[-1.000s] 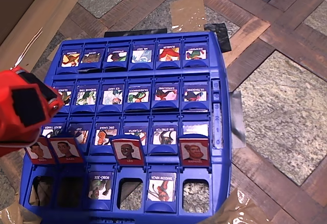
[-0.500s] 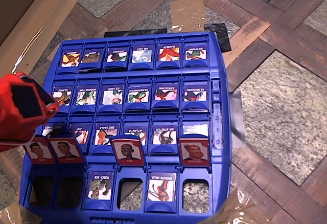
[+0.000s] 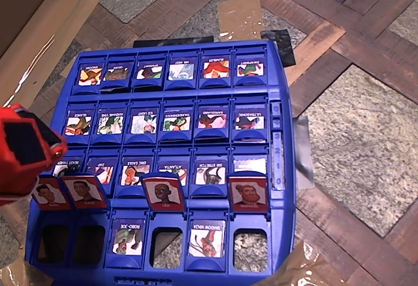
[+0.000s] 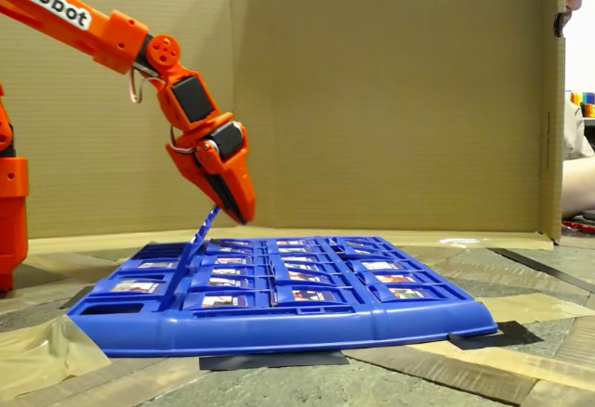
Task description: Flip A0.
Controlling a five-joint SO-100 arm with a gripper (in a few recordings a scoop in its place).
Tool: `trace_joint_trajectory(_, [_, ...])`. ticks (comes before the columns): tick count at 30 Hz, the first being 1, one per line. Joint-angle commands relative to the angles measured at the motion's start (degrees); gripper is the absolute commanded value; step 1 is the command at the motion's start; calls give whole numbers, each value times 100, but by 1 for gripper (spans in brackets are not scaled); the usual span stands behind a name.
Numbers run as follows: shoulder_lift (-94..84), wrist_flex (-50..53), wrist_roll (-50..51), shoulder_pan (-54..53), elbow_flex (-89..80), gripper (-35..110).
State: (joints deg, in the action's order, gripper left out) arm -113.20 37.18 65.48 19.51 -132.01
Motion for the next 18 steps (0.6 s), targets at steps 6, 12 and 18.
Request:
trace_joint_trajectory(6, [-879, 97, -79, 220, -668, 0])
trace_joint_trajectory(12, [-1617, 281, -79, 404, -1099, 0])
trace_joint_trajectory(18, [-2751, 123, 114, 378, -1116, 0])
